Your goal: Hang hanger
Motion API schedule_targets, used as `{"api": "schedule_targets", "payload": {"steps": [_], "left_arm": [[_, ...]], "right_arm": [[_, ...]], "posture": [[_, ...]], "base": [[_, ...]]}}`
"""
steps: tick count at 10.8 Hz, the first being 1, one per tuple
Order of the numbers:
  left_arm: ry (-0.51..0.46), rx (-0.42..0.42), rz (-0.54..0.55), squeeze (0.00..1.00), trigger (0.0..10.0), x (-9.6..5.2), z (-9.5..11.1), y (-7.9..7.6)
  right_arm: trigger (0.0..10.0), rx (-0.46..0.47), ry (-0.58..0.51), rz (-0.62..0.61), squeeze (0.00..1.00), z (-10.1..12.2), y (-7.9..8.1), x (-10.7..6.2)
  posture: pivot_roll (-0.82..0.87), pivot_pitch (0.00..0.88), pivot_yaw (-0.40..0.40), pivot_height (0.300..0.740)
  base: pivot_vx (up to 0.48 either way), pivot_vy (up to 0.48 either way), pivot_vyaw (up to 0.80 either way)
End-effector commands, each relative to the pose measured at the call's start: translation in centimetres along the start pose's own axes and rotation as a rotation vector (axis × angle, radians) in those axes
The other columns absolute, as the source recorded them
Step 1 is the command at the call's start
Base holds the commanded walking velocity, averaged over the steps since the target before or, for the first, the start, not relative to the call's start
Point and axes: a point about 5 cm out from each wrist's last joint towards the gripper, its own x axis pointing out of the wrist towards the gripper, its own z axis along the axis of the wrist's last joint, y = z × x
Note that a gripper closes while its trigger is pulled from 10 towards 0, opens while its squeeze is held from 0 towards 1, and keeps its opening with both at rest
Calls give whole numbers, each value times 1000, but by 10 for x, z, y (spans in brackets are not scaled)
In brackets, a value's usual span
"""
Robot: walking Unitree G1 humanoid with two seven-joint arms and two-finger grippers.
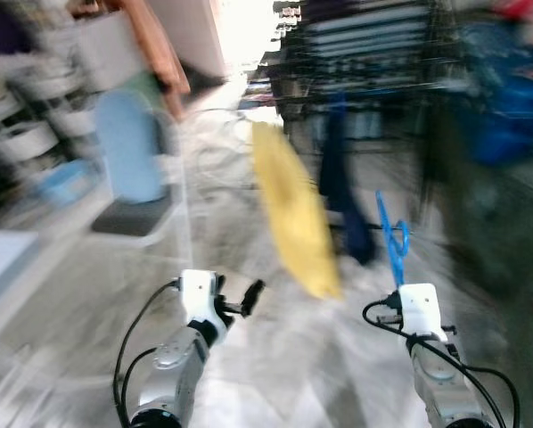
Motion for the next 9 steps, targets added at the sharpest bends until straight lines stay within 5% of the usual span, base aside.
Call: {"api": "schedule_targets", "payload": {"steps": [1, 6, 7, 9], "left_arm": [[-5, 6, 21, 0, 10000, -3, 4, 9], [-38, -46, 61, 0, 10000, -1, 5, 11], [-51, -58, 94, 0, 10000, -4, 5, 16], [-102, -68, 213, 0, 10000, -20, 12, 44]], "right_arm": [[10000, 14, -32, -19, 0, 7, 1, 1], [10000, -22, -26, -7, 0, 11, -4, 6], [10000, -33, -31, 31, 0, 15, 5, 8], [10000, -71, -60, 180, 0, 30, 49, 13]], "posture": [[-243, 0, 214, 740], [-221, 0, 126, 740], [-199, 0, 75, 740], [-129, 0, 39, 740]], "base": [[0, 0, 0], [0, 0, 0], [0, 0, 0], [0, 0, 0]]}}
